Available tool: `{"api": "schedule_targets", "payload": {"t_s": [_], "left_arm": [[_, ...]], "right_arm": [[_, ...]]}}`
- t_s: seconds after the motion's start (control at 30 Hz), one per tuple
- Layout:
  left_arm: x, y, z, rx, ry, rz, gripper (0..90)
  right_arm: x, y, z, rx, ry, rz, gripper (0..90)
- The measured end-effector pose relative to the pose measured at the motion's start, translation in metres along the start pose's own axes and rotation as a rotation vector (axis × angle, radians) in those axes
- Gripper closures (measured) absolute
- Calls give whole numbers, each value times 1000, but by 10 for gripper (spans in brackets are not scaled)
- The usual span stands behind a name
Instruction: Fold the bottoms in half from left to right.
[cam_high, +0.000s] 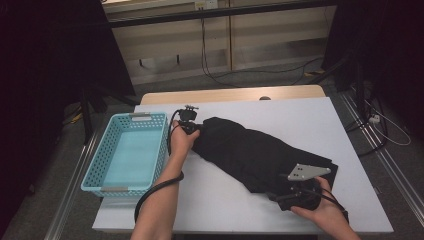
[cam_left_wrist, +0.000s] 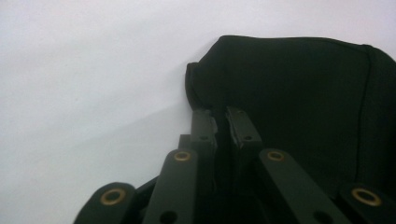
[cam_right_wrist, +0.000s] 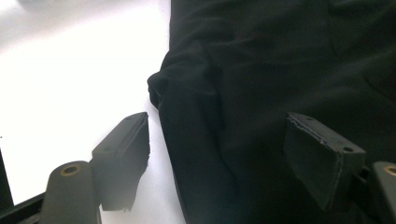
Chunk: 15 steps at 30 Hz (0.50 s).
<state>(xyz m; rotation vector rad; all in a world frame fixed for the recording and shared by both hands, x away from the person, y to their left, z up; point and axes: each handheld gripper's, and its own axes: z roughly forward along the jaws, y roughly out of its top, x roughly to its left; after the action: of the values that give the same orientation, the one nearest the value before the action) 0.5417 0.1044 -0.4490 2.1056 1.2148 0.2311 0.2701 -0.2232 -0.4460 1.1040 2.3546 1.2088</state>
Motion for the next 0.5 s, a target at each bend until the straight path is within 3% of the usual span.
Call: {"api": "schedule_targets", "payload": {"t_s": [0.13, 0.23, 0.33, 0.37, 0.43, 0.5], "left_arm": [[13, 6, -15, -29, 41, -37, 870], [23, 10, -25, -43, 76, -42, 870], [25, 9, -26, -51, 94, 7, 842], [24, 8, -24, -64, 111, 7, 794], [22, 6, -21, -49, 110, 25, 572], [20, 5, -22, -43, 92, 33, 484]], "right_arm": [[-1, -2, -2, -1, -4, 5, 231], [-3, -2, -4, -2, -10, 8, 231], [-8, -2, -7, -7, -28, 11, 230], [-10, -2, -8, -10, -35, 13, 230], [-15, -2, -12, -14, -60, 25, 230], [-21, -3, -16, -17, -81, 40, 230]]}}
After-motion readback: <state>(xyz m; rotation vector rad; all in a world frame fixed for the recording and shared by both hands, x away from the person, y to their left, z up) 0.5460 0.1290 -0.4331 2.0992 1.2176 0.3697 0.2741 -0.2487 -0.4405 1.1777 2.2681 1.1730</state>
